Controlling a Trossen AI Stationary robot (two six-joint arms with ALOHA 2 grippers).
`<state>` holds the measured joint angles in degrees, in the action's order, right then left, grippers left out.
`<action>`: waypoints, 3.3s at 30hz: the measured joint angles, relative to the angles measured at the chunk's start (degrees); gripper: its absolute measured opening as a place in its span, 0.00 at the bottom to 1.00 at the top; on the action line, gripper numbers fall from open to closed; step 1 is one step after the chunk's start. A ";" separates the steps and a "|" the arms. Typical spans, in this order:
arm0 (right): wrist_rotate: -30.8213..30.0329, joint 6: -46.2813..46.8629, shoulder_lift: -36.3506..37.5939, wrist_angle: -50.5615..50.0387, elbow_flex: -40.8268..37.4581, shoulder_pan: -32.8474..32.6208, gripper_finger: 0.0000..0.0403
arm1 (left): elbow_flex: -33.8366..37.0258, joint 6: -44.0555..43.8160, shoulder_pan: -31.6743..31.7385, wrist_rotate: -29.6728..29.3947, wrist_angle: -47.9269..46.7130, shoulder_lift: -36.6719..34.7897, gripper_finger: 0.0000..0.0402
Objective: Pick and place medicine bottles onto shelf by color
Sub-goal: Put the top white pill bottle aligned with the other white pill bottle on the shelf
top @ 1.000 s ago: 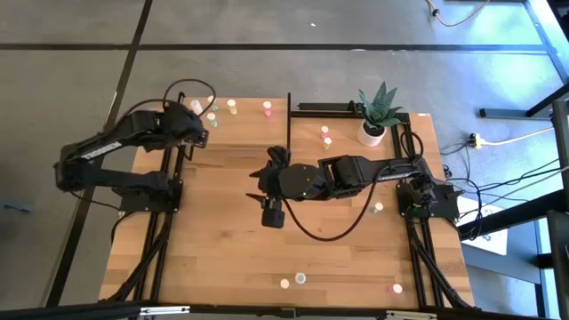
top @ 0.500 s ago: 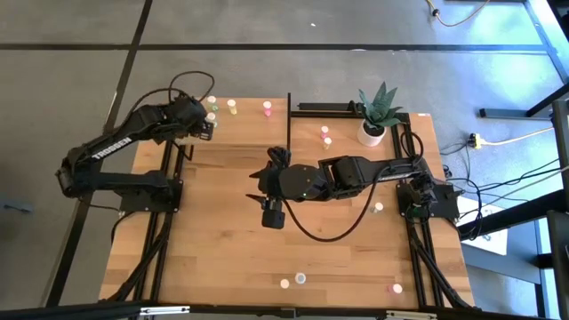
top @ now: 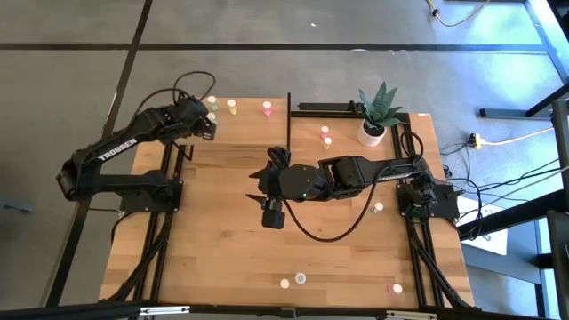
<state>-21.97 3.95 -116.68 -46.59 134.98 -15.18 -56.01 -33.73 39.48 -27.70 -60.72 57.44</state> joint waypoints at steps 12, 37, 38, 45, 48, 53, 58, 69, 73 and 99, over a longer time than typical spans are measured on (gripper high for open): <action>-0.03 -0.09 0.00 0.00 0.00 0.01 0.55 | 0.07 1.56 4.06 0.87 2.49 -0.14 0.32; -2.43 -0.17 0.00 0.00 0.00 0.02 0.55 | 0.07 4.27 5.58 3.00 4.39 0.75 0.32; -2.42 -0.17 0.00 0.00 0.00 0.02 0.55 | 0.07 4.26 5.58 2.74 4.39 0.75 0.32; -2.43 -0.16 0.00 0.00 0.00 0.02 0.55 | 0.05 4.20 5.58 1.55 4.39 0.75 0.35; -2.43 -0.16 0.00 0.00 0.00 0.02 0.55 | 0.05 4.30 5.58 1.53 4.39 0.75 0.35; -2.43 -0.17 0.00 0.00 0.00 0.02 0.55 | 0.05 4.52 5.56 1.45 4.41 0.75 0.35; -2.43 -0.17 0.00 0.00 0.00 0.02 0.55 | 0.05 4.48 5.56 1.29 4.48 0.75 0.34; -2.45 -0.17 0.00 0.00 0.00 0.02 0.55 | 0.02 5.81 5.56 2.82 4.74 0.75 0.34; -2.44 -0.17 0.00 0.00 0.00 0.02 0.55 | 0.02 5.85 5.56 2.84 4.74 0.75 0.32; -14.37 4.68 -0.11 -0.80 -1.31 0.44 0.55 | 0.02 5.74 5.56 2.89 4.69 0.75 0.36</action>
<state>-36.34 8.62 -116.79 -47.38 133.67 -14.74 -55.99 -27.99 45.04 -24.82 -56.03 58.19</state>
